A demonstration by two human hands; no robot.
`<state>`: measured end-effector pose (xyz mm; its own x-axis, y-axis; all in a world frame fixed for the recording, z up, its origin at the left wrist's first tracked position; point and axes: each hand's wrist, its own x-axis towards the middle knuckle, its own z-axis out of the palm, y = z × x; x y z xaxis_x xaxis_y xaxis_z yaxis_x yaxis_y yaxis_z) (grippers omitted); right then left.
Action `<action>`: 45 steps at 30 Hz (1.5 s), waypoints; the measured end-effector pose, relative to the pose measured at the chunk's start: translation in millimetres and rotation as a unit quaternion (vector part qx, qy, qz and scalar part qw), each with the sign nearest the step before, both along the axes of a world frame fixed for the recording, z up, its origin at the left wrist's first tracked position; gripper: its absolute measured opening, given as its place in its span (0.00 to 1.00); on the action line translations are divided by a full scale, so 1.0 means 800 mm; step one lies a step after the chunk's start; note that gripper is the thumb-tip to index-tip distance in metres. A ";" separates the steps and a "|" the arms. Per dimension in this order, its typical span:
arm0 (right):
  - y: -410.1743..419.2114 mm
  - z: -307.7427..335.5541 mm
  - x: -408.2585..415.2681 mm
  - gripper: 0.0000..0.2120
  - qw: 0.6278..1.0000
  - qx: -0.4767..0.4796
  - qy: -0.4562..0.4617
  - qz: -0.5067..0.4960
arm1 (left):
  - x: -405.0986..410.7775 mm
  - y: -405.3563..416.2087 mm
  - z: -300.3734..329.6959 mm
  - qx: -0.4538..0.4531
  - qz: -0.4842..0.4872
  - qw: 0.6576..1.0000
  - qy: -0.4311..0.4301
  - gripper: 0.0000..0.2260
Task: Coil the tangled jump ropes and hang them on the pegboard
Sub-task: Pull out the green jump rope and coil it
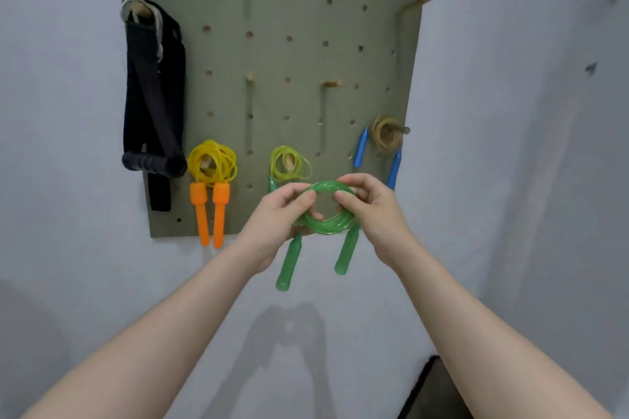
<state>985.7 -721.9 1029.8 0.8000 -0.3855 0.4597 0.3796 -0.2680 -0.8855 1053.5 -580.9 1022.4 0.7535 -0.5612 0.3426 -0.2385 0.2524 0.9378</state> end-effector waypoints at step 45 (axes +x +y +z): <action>-0.139 0.070 0.241 0.20 0.864 -0.340 -0.297 -0.222 | 0.211 -0.143 0.108 0.225 0.318 0.830 -0.399 0.38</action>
